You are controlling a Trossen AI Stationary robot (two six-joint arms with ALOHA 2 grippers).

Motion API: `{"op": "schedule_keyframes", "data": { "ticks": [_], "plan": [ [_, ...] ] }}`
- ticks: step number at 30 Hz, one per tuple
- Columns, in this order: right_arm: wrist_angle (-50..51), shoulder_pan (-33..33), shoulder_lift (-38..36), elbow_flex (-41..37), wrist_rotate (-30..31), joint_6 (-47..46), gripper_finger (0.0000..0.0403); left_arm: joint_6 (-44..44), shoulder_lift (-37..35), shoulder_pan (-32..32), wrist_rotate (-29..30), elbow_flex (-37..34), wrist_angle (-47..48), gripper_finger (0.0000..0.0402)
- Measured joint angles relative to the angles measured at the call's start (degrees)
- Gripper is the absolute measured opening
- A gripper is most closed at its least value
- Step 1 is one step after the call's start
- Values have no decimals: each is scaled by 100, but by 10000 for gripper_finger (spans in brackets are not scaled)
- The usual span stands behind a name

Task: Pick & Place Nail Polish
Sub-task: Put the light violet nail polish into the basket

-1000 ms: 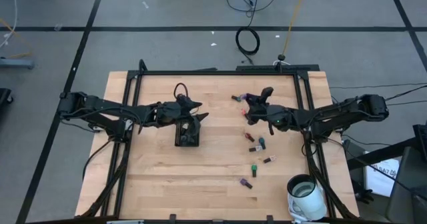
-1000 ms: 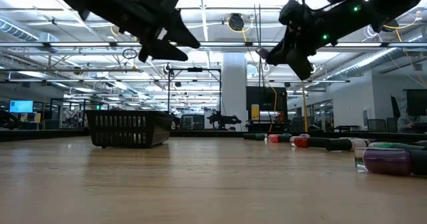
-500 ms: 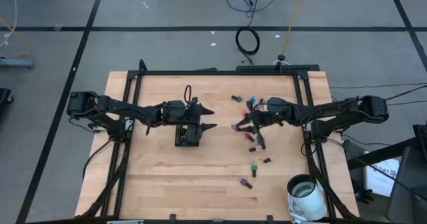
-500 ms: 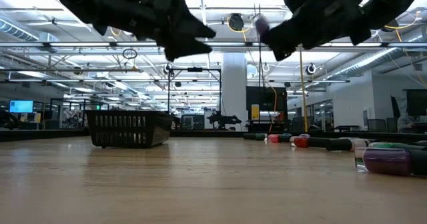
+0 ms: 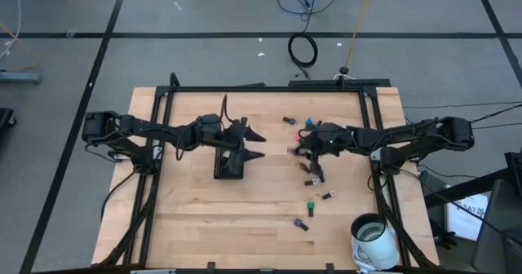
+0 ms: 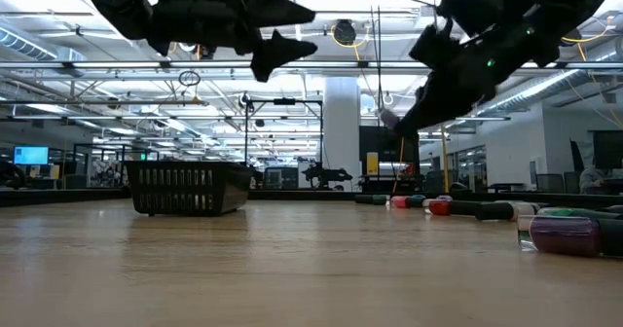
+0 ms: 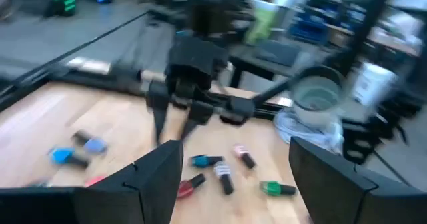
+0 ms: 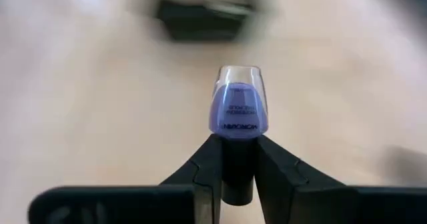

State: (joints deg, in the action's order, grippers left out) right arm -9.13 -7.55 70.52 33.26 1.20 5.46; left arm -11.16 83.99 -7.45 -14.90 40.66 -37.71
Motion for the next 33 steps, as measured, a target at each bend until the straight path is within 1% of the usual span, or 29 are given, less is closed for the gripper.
{"op": "schedule_keyframes", "data": {
  "ticks": [2, 4, 5, 7, 10, 11, 15, 19, 22, 27, 31, 33],
  "plan": [
    [86, 53, 0, 0, 1233, 414, 51, -385, 0, -6, 306, 0, 28, 269],
    [11, 116, 0, 0, 2103, 812, 54, -791, 0, -5, 613, 0, 28, 269],
    [-67, 141, -1, 0, 2372, 1017, 54, -977, 0, -3, 759, 0, 32, 269],
    [-209, 181, -2, 0, 2647, 1378, 54, -1266, 0, 33, 1080, 0, 57, 269],
    [-536, 240, -2, 0, 2760, 1725, 51, -1405, 0, 86, 1483, 0, 69, 269],
    [-641, 257, -2, 0, 2805, 1817, 51, -1404, 0, 88, 1530, 0, 69, 269],
    [-977, 344, 57, 0, 3298, 2321, 51, -1409, 0, 88, 1700, 0, 69, 269],
    [-1036, 354, 90, 0, 3328, 2469, 51, -1670, 0, 80, 2095, 0, 67, 269],
    [-1040, 354, 90, 0, 3324, 2402, 51, -1751, 12, 77, 2120, 1, 63, 269],
    [-1040, 354, 90, 0, 3322, 2385, 51, -1686, 410, 160, 2134, 63, -171, 269],
    [-1159, 354, 90, 0, 3315, 2391, 51, -2035, 959, 99, 2138, 463, -228, 269],
    [-1235, 392, 90, 0, 3319, 2406, 51, -2167, 1232, 18, 2046, 732, -235, 269]
  ]
}}
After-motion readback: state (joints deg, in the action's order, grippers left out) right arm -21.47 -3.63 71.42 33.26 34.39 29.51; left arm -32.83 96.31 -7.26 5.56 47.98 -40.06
